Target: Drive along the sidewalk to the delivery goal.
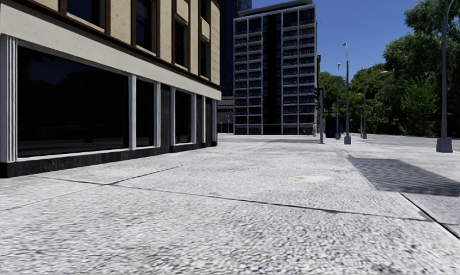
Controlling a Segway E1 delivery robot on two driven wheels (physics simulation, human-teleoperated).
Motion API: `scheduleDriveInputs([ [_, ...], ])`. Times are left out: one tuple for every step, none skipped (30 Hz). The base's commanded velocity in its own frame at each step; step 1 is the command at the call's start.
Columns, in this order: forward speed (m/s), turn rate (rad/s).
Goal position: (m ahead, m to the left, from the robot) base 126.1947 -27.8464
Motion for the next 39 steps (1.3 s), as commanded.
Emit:
scheduleDriveInputs([
  [2.0, -1.16],
  [2.0, -1.2],
  [2.0, -1.2],
  [2.0, -1.2],
  [2.0, -1.2],
  [2.0, -1.2],
  [2.0, -1.2],
  [2.0, -1.2],
  [2.0, -1.2],
  [2.0, -1.2],
  [2.0, -1.17],
  [2.0, -1.17],
  [2.0, -0.39],
  [2.0, 0.0],
  [2.0, 0.0],
  [2.0, 0.0],
  [2.0, 0.0],
  [2.0, 0.0],
  [2.0, 0.0],
  [2.0, 0.0],
  [2.0, 0.0],
  [2.0, 0.0],
  [2.0, 0.0],
  [2.0, 0.0],
  [2.0, 0.0],
  [2.0, 0.0],
  [2.0, 0.0],
  [2.0, 0.0],
  [2.0, 0.0],
  [2.0, 0.0],
  [2.0, 0.0],
  [2.0, 0.0],
  [2.0, 0.0],
  [2.0, 0.0],
  [2.0, 0.0],
  [2.0, 0.0],
  [2.0, 0.0],
  [2.0, 0.0],
  [2.0, 0.0],
])
